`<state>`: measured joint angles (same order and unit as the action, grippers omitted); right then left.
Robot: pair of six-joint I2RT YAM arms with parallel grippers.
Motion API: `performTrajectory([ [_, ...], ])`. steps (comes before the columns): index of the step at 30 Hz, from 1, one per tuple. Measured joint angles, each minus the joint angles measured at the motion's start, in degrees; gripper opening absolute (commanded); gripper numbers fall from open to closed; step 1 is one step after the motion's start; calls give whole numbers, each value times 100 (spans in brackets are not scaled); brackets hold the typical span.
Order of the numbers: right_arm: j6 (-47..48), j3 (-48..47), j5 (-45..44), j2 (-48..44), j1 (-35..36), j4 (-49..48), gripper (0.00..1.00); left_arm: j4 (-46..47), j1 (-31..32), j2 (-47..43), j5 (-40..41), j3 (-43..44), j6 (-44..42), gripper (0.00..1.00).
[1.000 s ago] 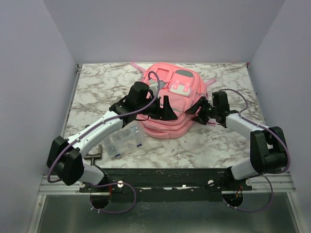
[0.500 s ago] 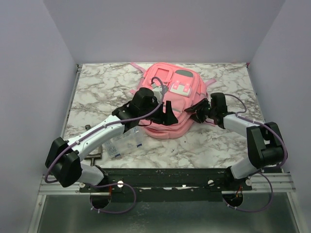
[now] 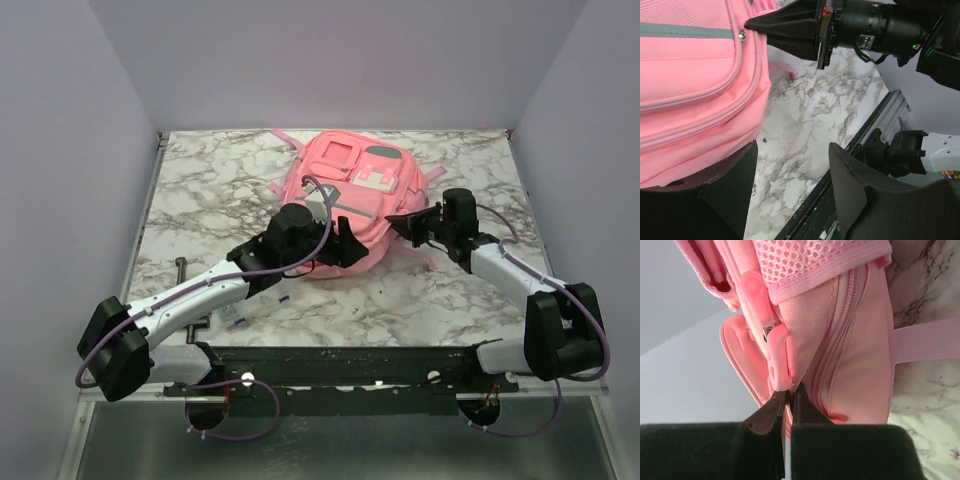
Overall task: Pack the student bag
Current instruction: Zip the student bag at the center of the board.
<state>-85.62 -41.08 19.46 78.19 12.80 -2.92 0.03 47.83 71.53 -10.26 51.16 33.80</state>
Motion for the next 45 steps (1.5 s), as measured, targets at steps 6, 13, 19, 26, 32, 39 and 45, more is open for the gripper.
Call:
performTrajectory([
  [6,-859,31,-31,-107,24,37,0,337,149,291,-61,0,210,65],
  [13,-1023,50,-173,-247,39,48,0,81,238,984,-125,254,177,66],
  [19,-542,442,-387,-540,17,-122,38,-793,-299,2000,-632,1331,142,60],
  [26,1617,745,-212,-1071,-136,-511,67,-1303,-717,2422,-614,1873,-37,59],
  [32,4186,315,76,-752,-98,-225,62,-1274,-789,2677,-619,2096,-15,58],
  [39,5401,911,166,-710,570,-638,46,-1209,-789,2691,-623,2072,42,56],
  [45,5659,1121,155,-57,798,-1338,48,-1126,-791,2691,-627,1993,105,56],
])
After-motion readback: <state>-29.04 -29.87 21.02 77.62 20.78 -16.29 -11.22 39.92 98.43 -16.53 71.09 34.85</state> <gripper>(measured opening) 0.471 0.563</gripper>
